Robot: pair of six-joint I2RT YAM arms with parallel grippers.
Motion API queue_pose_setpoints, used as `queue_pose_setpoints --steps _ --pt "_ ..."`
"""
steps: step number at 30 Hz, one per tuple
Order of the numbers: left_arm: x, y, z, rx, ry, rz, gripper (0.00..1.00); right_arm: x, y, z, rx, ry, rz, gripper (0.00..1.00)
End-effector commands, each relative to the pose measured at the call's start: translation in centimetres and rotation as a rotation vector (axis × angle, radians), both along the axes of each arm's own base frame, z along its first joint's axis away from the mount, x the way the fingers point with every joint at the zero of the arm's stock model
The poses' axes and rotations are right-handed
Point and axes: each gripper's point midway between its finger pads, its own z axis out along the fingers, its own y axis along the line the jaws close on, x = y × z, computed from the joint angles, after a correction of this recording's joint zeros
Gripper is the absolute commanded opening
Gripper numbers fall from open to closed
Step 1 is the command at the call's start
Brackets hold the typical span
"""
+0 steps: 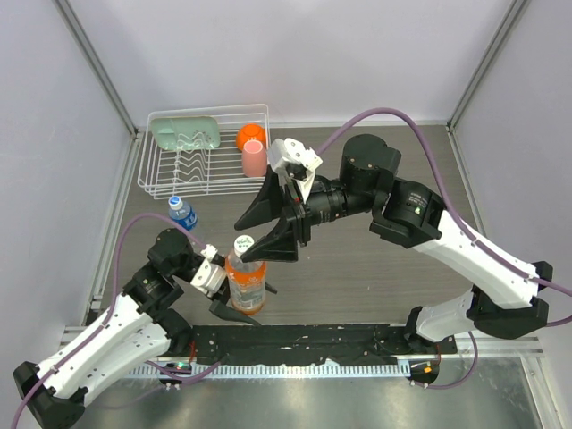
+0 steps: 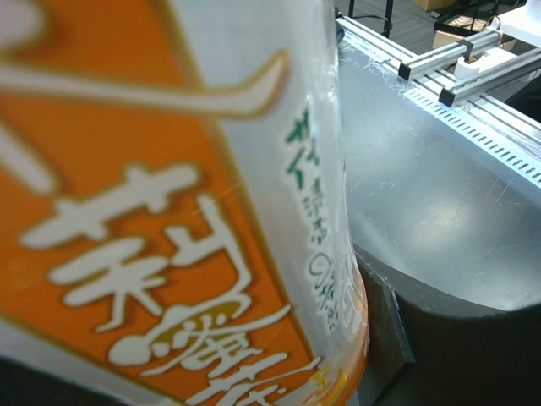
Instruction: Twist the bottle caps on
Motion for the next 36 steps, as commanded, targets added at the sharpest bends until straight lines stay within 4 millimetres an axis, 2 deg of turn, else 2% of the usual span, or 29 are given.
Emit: queue_pose_setpoints --steps 1,3,4,16,20,21,24,26,28,29,31,33,35,36 --pt "0.2 0.0 1.1 -0.031 -0.042 0.013 0.00 -0.1 -0.6 1.4 0.047 -0.014 -0.006 0.62" --pt "0.3 -0.1 1.1 -0.032 -0.042 0.018 0.00 -0.3 -0.5 1.5 0.047 -0.012 0.008 0.58" --pt "0.3 -0.1 1.1 -0.032 -0.043 0.021 0.00 -0.3 -0.5 1.4 0.045 -0.010 0.007 0.53" --pt "1.0 -0.3 0.6 -0.026 -0.036 0.067 0.00 -0.6 -0.6 0.8 0.042 -0.004 0.027 0.17" --pt "1.9 -0.6 0.4 -0.027 -0.041 0.116 0.00 0.2 -0.4 0.2 0.029 0.008 -0.023 0.08" --pt "2.8 -0.9 0.4 -0.026 -0.041 0.169 0.00 0.5 -0.4 0.0 0.021 0.021 -0.043 0.07" --pt "4.7 -1.4 0.3 -0.027 -0.045 0.268 0.00 2.9 0.2 -1.1 -0.030 0.060 -0.181 0.01" --pt "6.1 -1.7 0.3 -0.031 -0.056 0.337 0.00 4.8 0.7 -2.2 -0.070 0.086 -0.285 0.01" --pt "7.3 -1.9 0.3 -0.034 -0.069 0.396 0.00 5.8 1.2 -3.3 -0.100 0.111 -0.343 0.01" --pt "7.6 -1.9 0.4 -0.042 -0.078 0.414 0.00 6.9 1.5 -4.2 -0.125 0.116 -0.413 0.01" --pt "8.3 -2.0 0.2 -0.043 -0.088 0.443 0.00 7.3 1.9 -5.3 -0.151 0.114 -0.468 0.01" --pt "9.1 -1.9 0.2 -0.045 -0.101 0.487 0.00 9.0 2.1 -6.8 -0.196 0.110 -0.590 0.01" --pt "10.0 -1.8 -0.2 -0.035 -0.107 0.536 0.00 9.2 2.4 -7.9 -0.236 0.099 -0.670 0.01" --pt "10.3 -1.8 -0.3 -0.033 -0.112 0.554 0.00 10.8 2.3 -8.9 -0.266 0.075 -0.796 0.01"
